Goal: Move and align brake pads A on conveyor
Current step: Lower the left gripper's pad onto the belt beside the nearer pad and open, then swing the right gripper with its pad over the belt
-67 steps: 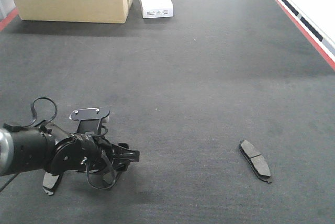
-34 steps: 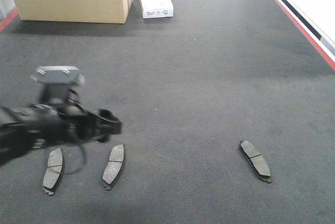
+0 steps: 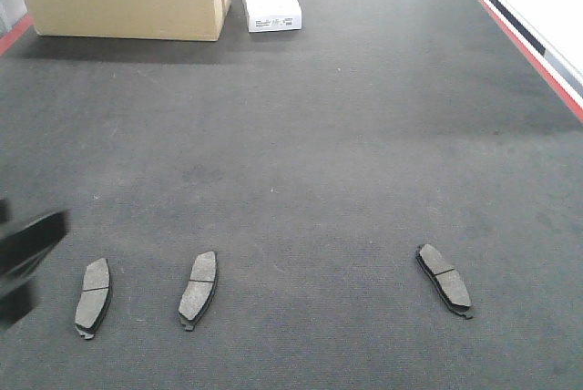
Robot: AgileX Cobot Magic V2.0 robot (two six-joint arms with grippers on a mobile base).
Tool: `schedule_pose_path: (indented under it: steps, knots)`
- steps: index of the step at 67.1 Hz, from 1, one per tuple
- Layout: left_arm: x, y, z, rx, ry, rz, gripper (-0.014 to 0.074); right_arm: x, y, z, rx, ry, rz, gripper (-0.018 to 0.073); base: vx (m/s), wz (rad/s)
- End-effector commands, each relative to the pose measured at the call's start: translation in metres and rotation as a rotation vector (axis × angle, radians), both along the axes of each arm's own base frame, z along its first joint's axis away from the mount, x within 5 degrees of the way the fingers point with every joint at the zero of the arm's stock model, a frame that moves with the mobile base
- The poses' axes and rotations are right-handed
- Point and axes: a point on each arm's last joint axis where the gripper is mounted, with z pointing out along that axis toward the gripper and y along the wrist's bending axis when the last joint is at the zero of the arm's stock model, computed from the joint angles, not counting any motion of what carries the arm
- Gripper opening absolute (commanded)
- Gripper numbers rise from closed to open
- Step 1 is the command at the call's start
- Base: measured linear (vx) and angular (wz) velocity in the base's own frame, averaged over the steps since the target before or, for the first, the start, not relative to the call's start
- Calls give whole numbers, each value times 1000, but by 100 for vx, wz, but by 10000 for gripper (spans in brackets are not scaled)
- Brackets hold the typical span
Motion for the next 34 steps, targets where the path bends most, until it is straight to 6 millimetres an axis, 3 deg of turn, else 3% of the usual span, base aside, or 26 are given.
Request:
schedule_pose_path:
  steps: [1, 20, 34]
  knots:
    - [-22, 10, 10, -52, -128, -24, 428, -1, 2, 16, 7, -107, 21, -4, 0, 0]
    - [-68, 35, -23, -51, -290, -48, 428, -1, 2, 16, 7, -107, 21, -4, 0, 0]
    - [-78, 40, -23, -81, -352, -49, 428, -1, 2, 16, 7, -107, 21, -4, 0, 0]
